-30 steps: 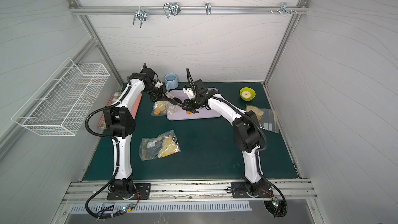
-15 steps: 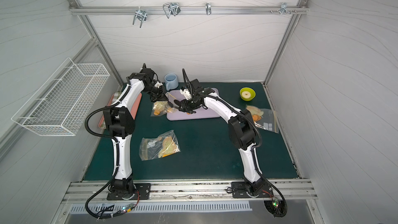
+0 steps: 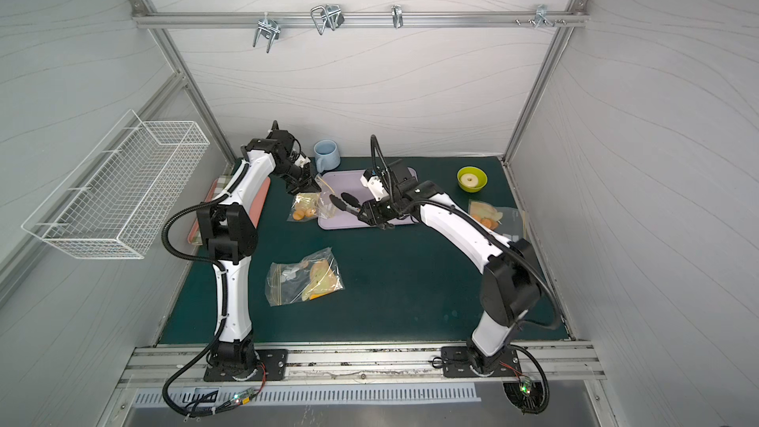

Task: Put the cookies into a resealable bag to prevent moisture
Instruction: Place the cookie in the ziploc bag, then pick up the cookie from the tray.

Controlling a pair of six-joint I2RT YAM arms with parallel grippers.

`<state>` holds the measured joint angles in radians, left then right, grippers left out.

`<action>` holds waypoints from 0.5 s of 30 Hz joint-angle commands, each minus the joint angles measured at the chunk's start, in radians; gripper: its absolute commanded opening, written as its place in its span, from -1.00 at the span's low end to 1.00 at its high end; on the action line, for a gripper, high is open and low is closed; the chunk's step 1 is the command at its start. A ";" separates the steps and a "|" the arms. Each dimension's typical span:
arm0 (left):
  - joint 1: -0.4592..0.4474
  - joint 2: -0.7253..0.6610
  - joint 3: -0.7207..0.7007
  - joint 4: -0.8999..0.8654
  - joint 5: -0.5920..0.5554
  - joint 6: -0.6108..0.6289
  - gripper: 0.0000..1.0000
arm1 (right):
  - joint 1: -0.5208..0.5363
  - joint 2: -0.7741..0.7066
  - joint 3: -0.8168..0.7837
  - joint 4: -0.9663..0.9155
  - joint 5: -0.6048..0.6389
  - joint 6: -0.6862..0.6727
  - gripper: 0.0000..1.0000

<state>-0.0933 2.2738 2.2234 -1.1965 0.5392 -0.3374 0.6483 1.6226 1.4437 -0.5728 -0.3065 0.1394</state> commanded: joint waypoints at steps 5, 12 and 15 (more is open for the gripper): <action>0.006 0.009 0.024 0.000 0.004 0.006 -1.00 | -0.014 0.032 -0.041 -0.058 0.292 -0.167 -0.04; 0.006 0.009 0.024 -0.001 0.004 0.006 -1.00 | 0.011 0.150 0.011 -0.069 0.358 -0.208 -0.03; 0.005 0.008 0.022 -0.001 0.005 0.006 -1.00 | 0.026 0.195 0.044 -0.088 0.411 -0.212 -0.01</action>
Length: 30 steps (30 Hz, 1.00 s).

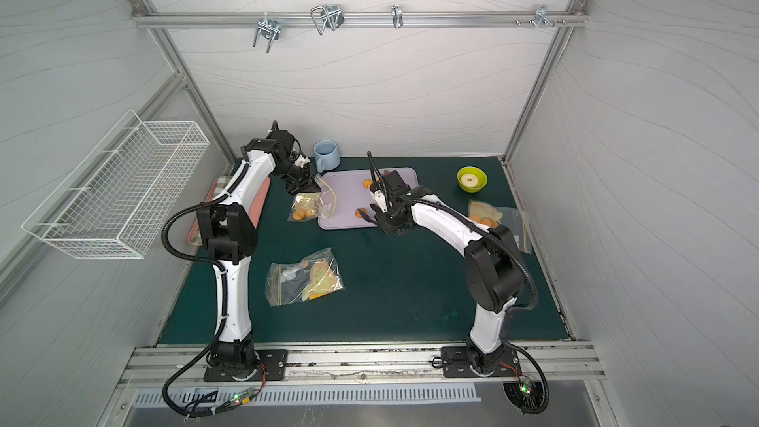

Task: Put the cookies into a resealable bag to prevent moisture
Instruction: Pick up the cookie from the tray.

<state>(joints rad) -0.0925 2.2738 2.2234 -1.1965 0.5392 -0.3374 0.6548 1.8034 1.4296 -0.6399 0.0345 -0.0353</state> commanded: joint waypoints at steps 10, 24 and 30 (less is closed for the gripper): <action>0.007 0.006 0.022 0.000 0.005 0.006 -1.00 | 0.049 0.089 0.102 -0.035 0.059 -0.060 0.11; 0.007 0.003 0.019 0.002 0.010 0.006 -1.00 | 0.050 0.150 0.154 -0.067 0.066 -0.058 -0.05; 0.007 0.001 0.019 0.002 0.010 0.006 -1.00 | 0.049 0.130 0.141 -0.051 0.086 -0.046 -0.09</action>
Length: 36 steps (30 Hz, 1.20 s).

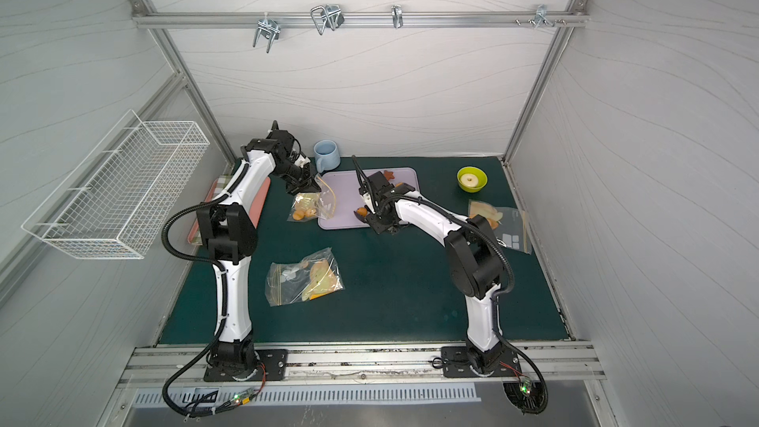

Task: Put the cookies into a resealable bag to prevent moisture
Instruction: Pick up the cookie from the tray, then place the cookie in the ziploc bag.

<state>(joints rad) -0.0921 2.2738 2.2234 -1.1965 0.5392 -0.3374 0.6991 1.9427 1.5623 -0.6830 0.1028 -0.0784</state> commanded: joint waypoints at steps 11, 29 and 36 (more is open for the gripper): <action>0.008 0.001 0.016 0.004 0.015 0.005 -1.00 | 0.000 -0.207 -0.099 0.140 -0.024 0.021 -0.19; 0.008 0.003 0.013 0.005 0.025 0.003 -1.00 | 0.004 -0.248 -0.090 0.233 -0.322 0.086 -0.24; 0.008 0.002 0.012 0.008 0.030 0.005 -1.00 | 0.004 -0.149 -0.022 0.222 -0.317 0.103 -0.25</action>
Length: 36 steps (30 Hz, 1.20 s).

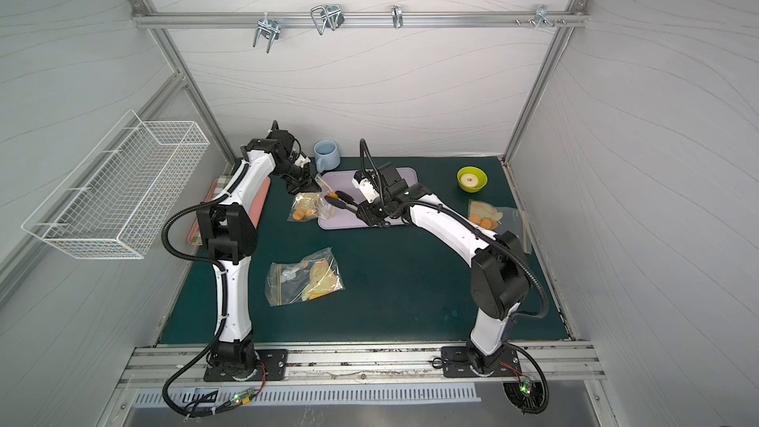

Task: Put the cookies into a resealable bag to prevent moisture
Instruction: Place the cookie in the ziploc bag.

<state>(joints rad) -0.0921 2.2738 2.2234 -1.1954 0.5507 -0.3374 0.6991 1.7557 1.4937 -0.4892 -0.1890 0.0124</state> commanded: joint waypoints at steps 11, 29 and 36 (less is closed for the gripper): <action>0.008 0.002 0.013 0.008 0.024 0.005 -1.00 | 0.005 0.139 0.134 0.008 -0.040 0.024 -0.16; 0.009 0.000 0.009 0.005 0.010 0.002 -1.00 | -0.064 -0.188 -0.129 0.103 0.101 0.074 -0.04; 0.009 -0.017 -0.005 0.012 0.016 -0.002 -1.00 | -0.178 -0.089 -0.091 -0.029 0.192 0.022 -0.04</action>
<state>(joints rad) -0.0898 2.2738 2.2223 -1.1942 0.5575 -0.3378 0.5419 1.5879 1.3777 -0.4603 -0.0570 0.0666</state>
